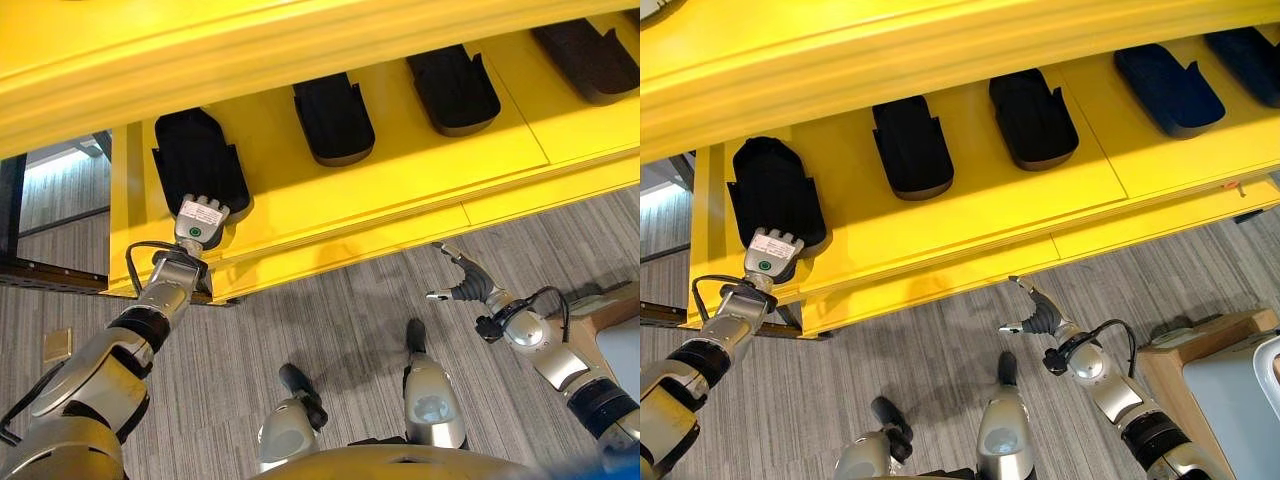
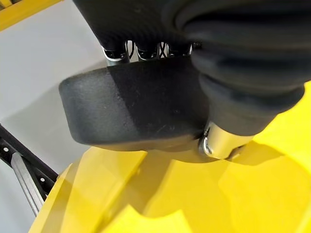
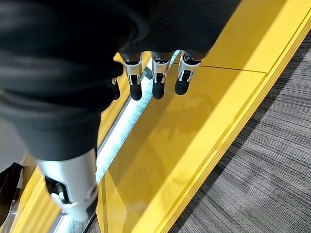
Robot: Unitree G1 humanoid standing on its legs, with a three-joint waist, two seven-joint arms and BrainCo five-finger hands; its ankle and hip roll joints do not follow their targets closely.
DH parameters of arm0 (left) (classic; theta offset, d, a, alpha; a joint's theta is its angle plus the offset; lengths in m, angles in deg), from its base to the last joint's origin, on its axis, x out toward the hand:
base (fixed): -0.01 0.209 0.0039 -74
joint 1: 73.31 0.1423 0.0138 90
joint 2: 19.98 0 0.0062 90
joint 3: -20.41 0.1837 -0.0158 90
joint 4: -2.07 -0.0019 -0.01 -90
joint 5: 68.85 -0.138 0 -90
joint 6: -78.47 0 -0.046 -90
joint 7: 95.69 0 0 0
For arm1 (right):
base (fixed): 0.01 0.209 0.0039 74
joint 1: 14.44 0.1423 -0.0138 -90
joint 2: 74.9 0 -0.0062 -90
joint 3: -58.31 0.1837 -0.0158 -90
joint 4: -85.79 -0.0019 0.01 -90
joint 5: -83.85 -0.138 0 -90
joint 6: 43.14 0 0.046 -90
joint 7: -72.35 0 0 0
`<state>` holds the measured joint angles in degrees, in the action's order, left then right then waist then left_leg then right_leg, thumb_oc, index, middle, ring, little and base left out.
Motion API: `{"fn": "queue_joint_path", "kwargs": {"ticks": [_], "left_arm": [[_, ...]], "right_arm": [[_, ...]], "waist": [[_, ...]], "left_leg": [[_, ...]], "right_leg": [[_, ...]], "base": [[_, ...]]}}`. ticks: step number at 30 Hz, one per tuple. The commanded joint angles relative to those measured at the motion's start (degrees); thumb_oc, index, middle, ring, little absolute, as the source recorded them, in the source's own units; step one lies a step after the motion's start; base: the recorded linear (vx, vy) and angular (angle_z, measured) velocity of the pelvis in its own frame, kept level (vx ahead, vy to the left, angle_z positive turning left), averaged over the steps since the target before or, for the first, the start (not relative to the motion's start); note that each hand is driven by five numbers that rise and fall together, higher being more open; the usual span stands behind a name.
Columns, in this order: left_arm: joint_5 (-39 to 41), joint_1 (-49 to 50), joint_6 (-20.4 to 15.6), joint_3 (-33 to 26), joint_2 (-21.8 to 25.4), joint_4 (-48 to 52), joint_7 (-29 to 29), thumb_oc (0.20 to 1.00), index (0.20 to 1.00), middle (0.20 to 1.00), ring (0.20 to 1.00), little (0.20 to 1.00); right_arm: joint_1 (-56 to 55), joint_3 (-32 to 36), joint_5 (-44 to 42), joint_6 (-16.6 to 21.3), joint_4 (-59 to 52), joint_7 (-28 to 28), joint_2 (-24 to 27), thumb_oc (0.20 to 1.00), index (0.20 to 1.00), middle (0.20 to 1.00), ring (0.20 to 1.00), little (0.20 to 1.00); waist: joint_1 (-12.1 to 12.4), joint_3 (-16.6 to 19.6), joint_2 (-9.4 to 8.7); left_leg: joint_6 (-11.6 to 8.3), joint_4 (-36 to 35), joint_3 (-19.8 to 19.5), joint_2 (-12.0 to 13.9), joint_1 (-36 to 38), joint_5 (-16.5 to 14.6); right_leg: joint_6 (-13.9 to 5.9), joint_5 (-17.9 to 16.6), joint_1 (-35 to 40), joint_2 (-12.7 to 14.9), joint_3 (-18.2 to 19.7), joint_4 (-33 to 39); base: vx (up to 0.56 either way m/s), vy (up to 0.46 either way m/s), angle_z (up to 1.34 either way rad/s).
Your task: Move parts from the plastic box to the shelf.
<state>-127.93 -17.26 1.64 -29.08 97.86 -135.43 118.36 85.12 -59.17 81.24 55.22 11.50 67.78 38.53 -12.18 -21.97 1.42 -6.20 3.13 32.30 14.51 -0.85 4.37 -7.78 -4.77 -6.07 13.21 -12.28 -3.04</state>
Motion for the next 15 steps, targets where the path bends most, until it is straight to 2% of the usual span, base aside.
{"fn": "queue_joint_path", "kwargs": {"ticks": [1,5,6,7,9,15], "left_arm": [[-0.47,-4.33,3.42,-1.98,6.69,-1.61,1.01,0.200,0.200,0.200,0.200,0.200],[-1.93,-4.06,3.59,-2.04,6.78,-1.41,0.43,0.200,0.200,0.200,0.200,0.200],[-1.33,-3.68,4.95,-2.11,6.44,-1.55,-0.09,0.906,0.906,0.906,0.906,0.906],[-1.61,-3.62,5.13,-2.16,6.37,-1.59,-0.08,1.000,1.000,1.000,1.000,1.000],[-1.27,-3.53,5.16,-2.31,6.43,-2.02,0.63,1.000,1.000,1.000,1.000,1.000],[-3.21,-2.50,9.49,-3.23,5.71,-2.30,-2.83,1.000,1.000,1.000,1.000,1.000]], "right_arm": [[2.22,-0.67,0.42,1.99,-1.01,-0.32,0.74,1.000,1.000,1.000,1.000,1.000],[2.11,-0.49,0.25,1.81,-1.16,-0.35,0.78,1.000,1.000,1.000,1.000,1.000],[1.97,-0.53,0.22,1.70,-1.17,-0.52,0.70,1.000,1.000,1.000,1.000,1.000],[1.95,-0.52,0.24,1.71,-1.16,-0.51,0.70,1.000,1.000,1.000,1.000,1.000],[1.84,-0.37,0.36,1.99,-0.89,-0.31,0.72,1.000,1.000,1.000,1.000,1.000],[1.64,-0.31,0.19,2.14,-0.47,-0.45,0.27,1.000,1.000,1.000,1.000,1.000]], "waist": [[0.18,0.90,-2.23],[0.28,0.94,-2.28],[0.34,1.00,-2.36],[0.35,1.01,-2.36],[0.35,1.04,-2.38],[0.70,1.13,-2.47]], "left_leg": [[-0.57,8.55,-5.99,0.09,-5.24,-2.77],[-0.58,8.60,-6.07,0.08,-5.27,-2.76],[-0.54,8.58,-6.14,0.09,-5.17,-2.83],[-0.54,8.59,-6.16,0.08,-5.17,-2.84],[-0.52,8.63,-6.21,0.07,-5.16,-2.79],[-0.46,8.59,-6.52,-0.08,-5.10,-2.86]], "right_leg": [[-0.30,8.89,-0.18,-1.17,-2.25,-8.97],[-0.28,8.91,-0.17,-1.22,-2.35,-9.04],[-0.29,8.98,-0.07,-1.21,-2.42,-9.12],[-0.29,8.99,-0.05,-1.20,-2.43,-9.13],[-0.28,8.99,-0.03,-1.24,-2.41,-9.16],[-0.22,9.10,0.11,-1.30,-2.60,-9.37]], "base": [[0.00,0.000,0.00],[0.00,0.000,0.00],[0.00,0.000,0.00],[0.00,0.000,0.00],[0.00,0.000,0.00],[0.00,0.000,0.00]]}}
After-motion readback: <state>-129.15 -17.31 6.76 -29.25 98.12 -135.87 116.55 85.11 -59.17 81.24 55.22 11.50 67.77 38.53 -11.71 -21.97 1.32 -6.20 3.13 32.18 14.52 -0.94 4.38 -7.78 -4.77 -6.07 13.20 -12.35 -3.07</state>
